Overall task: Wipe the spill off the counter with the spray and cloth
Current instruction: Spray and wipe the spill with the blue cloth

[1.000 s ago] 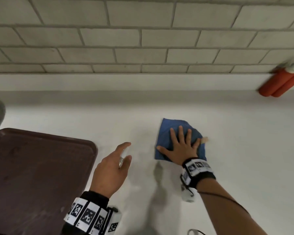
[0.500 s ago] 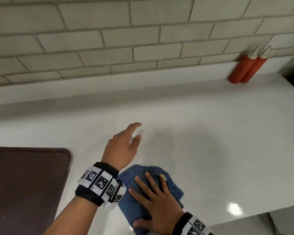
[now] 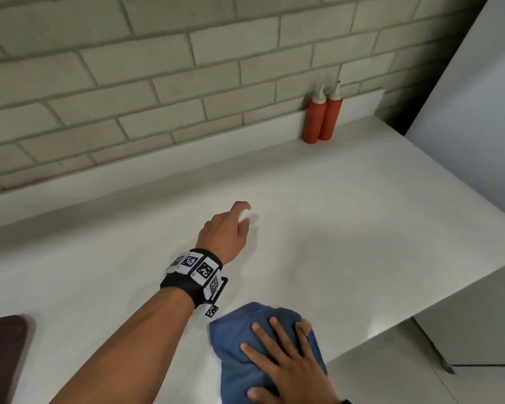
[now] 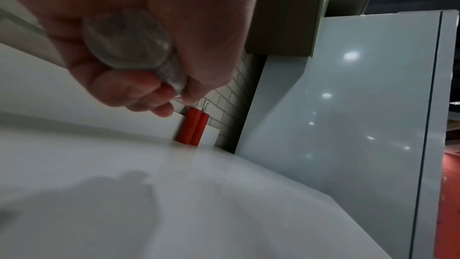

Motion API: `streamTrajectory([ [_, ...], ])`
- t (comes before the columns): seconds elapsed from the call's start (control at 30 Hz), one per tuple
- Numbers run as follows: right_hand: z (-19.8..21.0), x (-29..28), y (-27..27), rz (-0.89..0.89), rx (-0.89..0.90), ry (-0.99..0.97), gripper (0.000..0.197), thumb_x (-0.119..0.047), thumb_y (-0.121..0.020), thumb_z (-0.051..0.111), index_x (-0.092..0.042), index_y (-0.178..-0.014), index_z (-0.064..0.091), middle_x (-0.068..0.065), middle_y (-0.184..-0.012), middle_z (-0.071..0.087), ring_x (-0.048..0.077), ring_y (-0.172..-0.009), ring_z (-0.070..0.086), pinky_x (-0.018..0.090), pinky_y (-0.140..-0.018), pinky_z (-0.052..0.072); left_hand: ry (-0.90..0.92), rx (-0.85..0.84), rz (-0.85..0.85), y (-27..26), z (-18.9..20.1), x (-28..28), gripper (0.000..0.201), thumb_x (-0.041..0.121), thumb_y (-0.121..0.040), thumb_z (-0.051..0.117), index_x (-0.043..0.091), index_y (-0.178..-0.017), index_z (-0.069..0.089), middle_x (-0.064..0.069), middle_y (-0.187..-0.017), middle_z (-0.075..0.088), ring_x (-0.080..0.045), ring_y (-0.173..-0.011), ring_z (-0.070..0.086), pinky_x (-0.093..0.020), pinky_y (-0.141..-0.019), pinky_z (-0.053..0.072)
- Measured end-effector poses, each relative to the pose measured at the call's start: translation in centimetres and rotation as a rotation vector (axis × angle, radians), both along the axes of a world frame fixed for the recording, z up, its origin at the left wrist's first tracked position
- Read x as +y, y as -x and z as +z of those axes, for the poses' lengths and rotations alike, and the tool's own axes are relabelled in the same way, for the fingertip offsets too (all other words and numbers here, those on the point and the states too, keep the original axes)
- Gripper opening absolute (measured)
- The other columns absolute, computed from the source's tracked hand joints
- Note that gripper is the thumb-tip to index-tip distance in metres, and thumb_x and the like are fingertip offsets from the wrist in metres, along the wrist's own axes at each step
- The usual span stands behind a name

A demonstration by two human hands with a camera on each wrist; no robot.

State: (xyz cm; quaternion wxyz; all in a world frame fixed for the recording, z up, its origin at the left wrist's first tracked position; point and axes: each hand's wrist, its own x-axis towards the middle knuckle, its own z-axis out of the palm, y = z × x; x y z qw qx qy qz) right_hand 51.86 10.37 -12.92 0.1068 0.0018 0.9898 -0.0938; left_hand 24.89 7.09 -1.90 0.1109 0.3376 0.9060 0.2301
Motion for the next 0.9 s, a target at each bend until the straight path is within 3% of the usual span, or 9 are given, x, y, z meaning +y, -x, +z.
streamTrajectory([
  [0.2, -0.4, 5.1, -3.1, -0.162, 0.007, 0.032, 0.069, -0.073, -0.085, 0.041, -0.043, -0.147, 0.034, -0.005, -0.156, 0.034, 0.026, -0.142, 0.027, 0.061, -0.1, 0.024, -0.004, 0.065, 0.046, -0.6, 0.1, 2.6, 0.026, 0.033, -0.102, 0.04, 0.029, -0.126, 0.048, -0.001, -0.074, 0.06, -0.034, -0.074, 0.059, -0.042, -0.076, 0.053],
  [0.37, 0.1, 7.2, -3.6, -0.217, -0.023, 0.046, 0.064, -0.072, -0.089, 0.032, -0.045, -0.147, 0.032, -0.008, -0.156, 0.033, 0.024, -0.143, 0.024, 0.052, -0.11, 0.009, 0.014, 0.128, 0.041, -0.3, 0.4, 4.3, 0.029, 0.032, -0.102, 0.041, 0.029, -0.13, 0.049, 0.0, -0.077, 0.061, -0.031, -0.073, 0.055, -0.038, -0.074, 0.049],
  [0.5, -0.1, 7.4, -3.1, -0.203, 0.005, 0.031, 0.071, -0.073, -0.082, 0.043, -0.044, -0.146, 0.035, -0.006, -0.154, 0.036, 0.023, -0.144, 0.017, 0.052, -0.111, 0.006, 0.032, 0.154, 0.112, 1.4, 0.1, 4.1, 0.028, 0.033, -0.101, 0.04, 0.029, -0.127, 0.047, -0.004, -0.087, 0.069, -0.035, -0.079, 0.06, -0.04, -0.076, 0.047],
  [0.6, -0.5, 7.7, -2.1, -0.208, -0.008, 0.024, 0.072, -0.074, -0.082, 0.041, -0.043, -0.147, 0.032, -0.005, -0.155, 0.035, 0.024, -0.145, 0.013, 0.054, -0.109, 0.007, 0.097, 0.174, 0.17, 3.9, -0.1, 1.9, 0.03, 0.035, -0.101, 0.039, 0.031, -0.13, 0.045, -0.008, -0.094, 0.072, -0.037, -0.084, 0.063, -0.041, -0.076, 0.049],
  [0.73, -0.3, 8.0, 0.6, -0.198, -0.057, 0.015, 0.07, -0.073, -0.085, 0.038, -0.041, -0.147, 0.034, -0.003, -0.156, 0.034, 0.025, -0.145, 0.01, 0.056, -0.109, 0.004, 0.137, 0.162, 0.282, 6.7, 0.0, -2.7, 0.029, 0.034, -0.1, 0.041, 0.028, -0.128, 0.046, -0.012, -0.095, 0.071, -0.036, -0.08, 0.057, -0.042, -0.078, 0.048],
  [0.9, 0.2, 7.7, 6.3, -0.176, -0.124, -0.012, 0.067, -0.072, -0.091, 0.017, -0.04, -0.147, 0.033, -0.002, -0.156, 0.033, 0.029, -0.144, 0.014, 0.062, -0.104, 0.01, 0.158, 0.169, 0.341, 8.6, 0.0, -8.6, 0.029, 0.034, -0.1, 0.042, 0.028, -0.128, 0.047, -0.014, -0.094, 0.072, -0.041, -0.086, 0.063, -0.043, -0.079, 0.048],
])
